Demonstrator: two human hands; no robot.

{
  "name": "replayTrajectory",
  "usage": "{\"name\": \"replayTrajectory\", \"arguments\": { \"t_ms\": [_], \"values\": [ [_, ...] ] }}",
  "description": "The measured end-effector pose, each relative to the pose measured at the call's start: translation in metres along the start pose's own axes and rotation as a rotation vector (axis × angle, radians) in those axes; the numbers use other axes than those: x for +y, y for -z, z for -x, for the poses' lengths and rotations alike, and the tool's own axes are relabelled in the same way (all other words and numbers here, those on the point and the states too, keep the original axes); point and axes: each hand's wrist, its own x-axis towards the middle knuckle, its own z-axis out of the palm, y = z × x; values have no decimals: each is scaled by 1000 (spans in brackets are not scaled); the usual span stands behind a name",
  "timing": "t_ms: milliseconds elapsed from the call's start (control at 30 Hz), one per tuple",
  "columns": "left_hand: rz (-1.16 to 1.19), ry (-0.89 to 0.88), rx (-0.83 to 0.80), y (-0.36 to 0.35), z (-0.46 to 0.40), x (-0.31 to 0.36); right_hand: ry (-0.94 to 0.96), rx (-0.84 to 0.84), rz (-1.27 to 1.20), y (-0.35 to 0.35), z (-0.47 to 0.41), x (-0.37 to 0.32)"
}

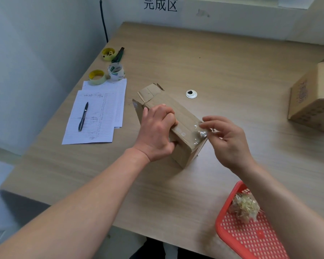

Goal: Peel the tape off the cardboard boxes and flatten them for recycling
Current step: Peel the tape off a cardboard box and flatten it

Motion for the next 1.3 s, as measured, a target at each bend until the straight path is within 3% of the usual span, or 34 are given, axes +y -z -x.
{"name": "replayTrajectory", "arguments": {
  "t_ms": [100,200,433,733,933,1133,1300],
  "values": [
    [9,-20,3,1,-1,-1,248,-161,189,3,0,-1],
    [2,-34,7,1,-2,-2,321,-299,294,4,-2,1],
    [3,-40,15,2,1,-3,314,-330,303,4,-4,-6],
    [10,-29,18,2,4,-1,149,-428,201,-4,-6,-11],
    [24,-17,10,3,3,-2,55,-285,14,-2,9,-13],
    [32,-8,8,0,1,-2,317,13,381,-20,28,-6],
    [27,-16,16,1,2,-3,463,3,295,-30,33,0]
  ]
}}
